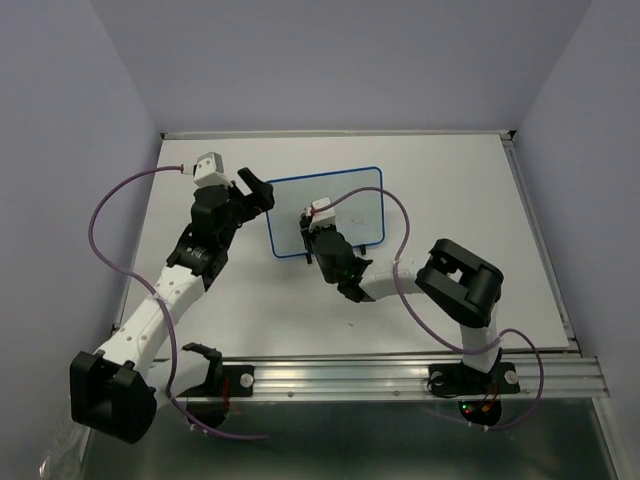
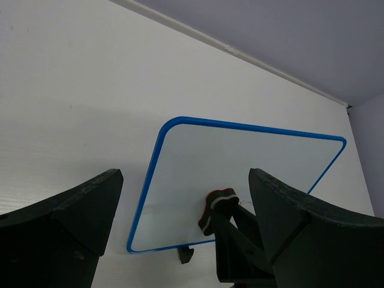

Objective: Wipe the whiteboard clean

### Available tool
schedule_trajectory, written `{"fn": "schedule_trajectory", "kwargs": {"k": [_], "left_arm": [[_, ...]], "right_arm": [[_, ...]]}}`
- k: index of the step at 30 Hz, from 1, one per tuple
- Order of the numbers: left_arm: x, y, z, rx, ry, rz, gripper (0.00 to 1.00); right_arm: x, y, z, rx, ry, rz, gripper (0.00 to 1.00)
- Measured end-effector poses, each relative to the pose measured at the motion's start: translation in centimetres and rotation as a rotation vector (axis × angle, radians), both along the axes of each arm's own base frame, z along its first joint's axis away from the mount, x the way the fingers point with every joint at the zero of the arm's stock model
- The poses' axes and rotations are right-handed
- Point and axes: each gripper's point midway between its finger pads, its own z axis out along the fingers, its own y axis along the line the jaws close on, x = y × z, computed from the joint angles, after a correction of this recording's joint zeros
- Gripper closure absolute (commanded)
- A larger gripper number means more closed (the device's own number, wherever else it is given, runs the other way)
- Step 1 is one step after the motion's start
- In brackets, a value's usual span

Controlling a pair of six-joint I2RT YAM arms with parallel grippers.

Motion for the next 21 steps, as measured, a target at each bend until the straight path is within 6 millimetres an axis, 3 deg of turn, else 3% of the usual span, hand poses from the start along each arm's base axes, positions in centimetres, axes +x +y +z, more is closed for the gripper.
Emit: {"fn": "schedule_trajectory", "kwargs": {"k": [9,21], "left_arm": [[-0.2,0.2,0.5,0.004,-0.014,0.003,0.01],[-0.2,0.3,0.3,0.015,-0.007,0.008,0.01]], "right_arm": [[0.3,-2.7,0.0,-0.026,-0.089,-0.111,0.99],[0.2,-5.7,-1.2,-0.041,-0.087,-0.187,0.99]]}}
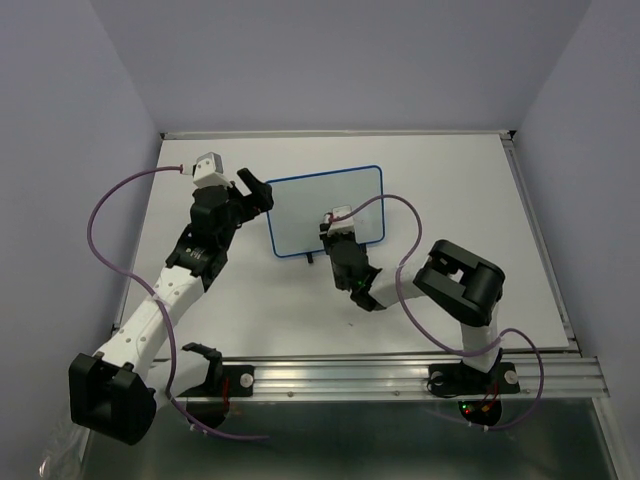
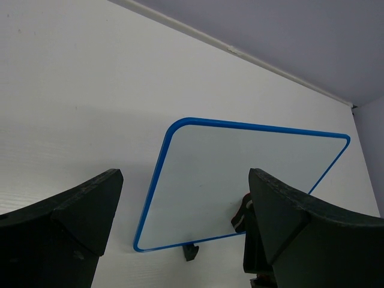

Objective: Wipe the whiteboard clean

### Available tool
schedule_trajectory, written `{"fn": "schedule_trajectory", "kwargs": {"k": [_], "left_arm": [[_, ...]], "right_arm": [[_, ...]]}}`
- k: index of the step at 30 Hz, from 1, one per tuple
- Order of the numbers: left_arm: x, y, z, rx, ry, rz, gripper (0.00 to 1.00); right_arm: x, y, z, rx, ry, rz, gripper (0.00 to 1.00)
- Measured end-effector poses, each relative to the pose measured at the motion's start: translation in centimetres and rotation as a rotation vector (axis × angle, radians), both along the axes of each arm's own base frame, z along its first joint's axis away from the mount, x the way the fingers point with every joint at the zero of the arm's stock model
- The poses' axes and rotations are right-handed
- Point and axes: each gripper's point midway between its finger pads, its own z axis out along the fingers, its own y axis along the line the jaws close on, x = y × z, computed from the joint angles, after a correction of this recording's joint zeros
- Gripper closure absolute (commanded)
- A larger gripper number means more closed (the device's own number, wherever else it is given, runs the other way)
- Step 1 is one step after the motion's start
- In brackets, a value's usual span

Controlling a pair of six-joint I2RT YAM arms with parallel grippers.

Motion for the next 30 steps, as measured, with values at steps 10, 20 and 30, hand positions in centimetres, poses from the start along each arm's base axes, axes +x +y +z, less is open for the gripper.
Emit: {"fn": "schedule_trajectory", "kwargs": {"k": [10,20,30], "left_arm": [[-0.1,0.0,-0.2,0.003,0.008,0.001,0.01],[-0.1,0.0,-0.3,0.005,0.012,0.000,0.01],[0.0,-0.1,-0.8,0.008,0.025,-0.002,0.01]], "right_arm": [[1.0,-3.8,0.1,0.016,0.011,-0.077,0.99],[1.1,-1.7,0.3,0.002,0.030,0.078,0.99],[-0.4,2.3,-1.1,-0.067,0.073,0.353,0.99]]}}
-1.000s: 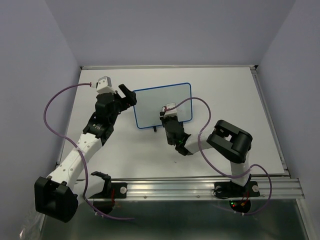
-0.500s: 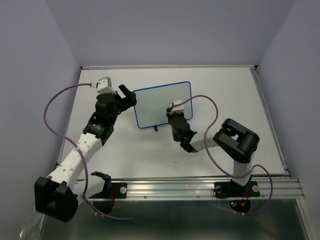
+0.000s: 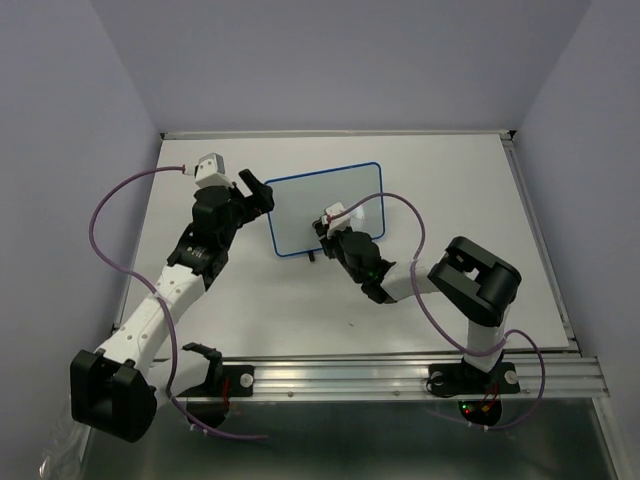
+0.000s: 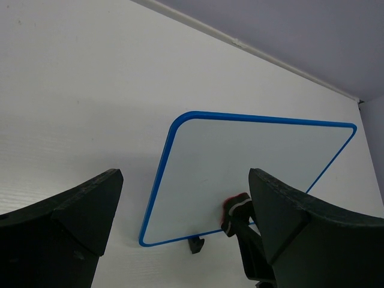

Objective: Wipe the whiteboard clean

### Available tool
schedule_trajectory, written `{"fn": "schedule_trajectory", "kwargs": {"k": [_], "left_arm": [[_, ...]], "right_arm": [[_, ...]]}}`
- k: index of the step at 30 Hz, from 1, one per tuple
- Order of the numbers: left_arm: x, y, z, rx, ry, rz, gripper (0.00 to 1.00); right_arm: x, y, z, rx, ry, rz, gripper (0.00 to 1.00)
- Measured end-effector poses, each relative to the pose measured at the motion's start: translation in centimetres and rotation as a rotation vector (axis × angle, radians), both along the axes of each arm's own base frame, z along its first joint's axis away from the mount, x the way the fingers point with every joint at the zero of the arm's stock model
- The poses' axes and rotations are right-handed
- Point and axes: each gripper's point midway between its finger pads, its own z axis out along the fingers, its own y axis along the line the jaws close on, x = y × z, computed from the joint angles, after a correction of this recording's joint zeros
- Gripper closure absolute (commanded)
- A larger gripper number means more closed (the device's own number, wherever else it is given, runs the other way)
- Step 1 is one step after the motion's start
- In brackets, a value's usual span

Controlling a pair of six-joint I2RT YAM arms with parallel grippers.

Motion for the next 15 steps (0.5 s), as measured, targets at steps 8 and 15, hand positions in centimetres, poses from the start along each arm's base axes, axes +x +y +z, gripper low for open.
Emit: {"fn": "schedule_trajectory", "kwargs": {"k": [8,15], "left_arm": [[0.1,-0.2,-0.5,0.002,0.015,-0.010,0.01],[0.1,-0.4,-0.6,0.001,0.017,-0.018,0.01]], "right_arm": [[-0.5,0.6,-0.8,-0.046,0.013,0.057,0.99],[0.5,-1.8,-0.2,-0.030,-0.007,-0.115,0.99]]}}
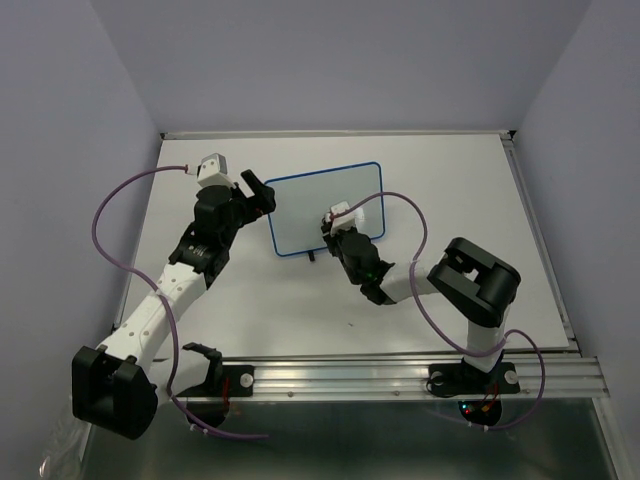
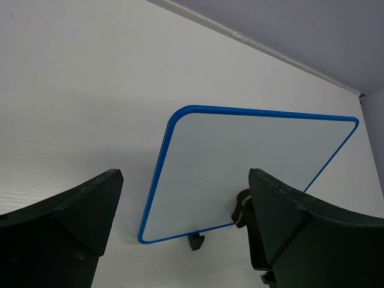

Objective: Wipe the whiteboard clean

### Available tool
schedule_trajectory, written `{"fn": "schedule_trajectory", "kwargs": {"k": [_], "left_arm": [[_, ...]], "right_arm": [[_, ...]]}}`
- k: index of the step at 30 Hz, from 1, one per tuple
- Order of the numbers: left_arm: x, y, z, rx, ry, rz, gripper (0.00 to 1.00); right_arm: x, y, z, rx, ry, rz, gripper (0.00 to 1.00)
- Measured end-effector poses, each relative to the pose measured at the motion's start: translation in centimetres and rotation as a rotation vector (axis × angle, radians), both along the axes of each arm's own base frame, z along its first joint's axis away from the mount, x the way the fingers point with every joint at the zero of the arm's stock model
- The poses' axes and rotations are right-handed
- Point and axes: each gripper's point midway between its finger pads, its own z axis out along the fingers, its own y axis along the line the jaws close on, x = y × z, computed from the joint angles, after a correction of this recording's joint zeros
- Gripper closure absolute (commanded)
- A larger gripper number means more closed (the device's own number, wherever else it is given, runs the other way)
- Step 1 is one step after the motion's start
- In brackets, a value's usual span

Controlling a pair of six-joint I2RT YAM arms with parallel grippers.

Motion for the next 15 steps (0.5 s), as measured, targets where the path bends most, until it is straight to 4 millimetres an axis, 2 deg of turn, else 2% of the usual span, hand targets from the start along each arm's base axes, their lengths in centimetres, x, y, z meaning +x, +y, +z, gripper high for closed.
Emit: {"fn": "schedule_trajectory", "kwargs": {"k": [8,11,15], "left_arm": [[0.0,0.0,0.0,-0.001,0.000,-0.003,0.01],[0.0,-0.1,0.0,-0.001,0.000,-0.003,0.01],[0.0,-0.1,0.0,-0.002,0.001,-0.005,0.01]], "right_arm": [[0.6,-2.1,0.5,0.038,-0.014,-0.145,0.99],[0.6,-1.9,0.5,0.030,-0.015,-0.127,0.99],[0.3,-0.4,0.5,0.011,-0.012,-0.025,0.99]]}}
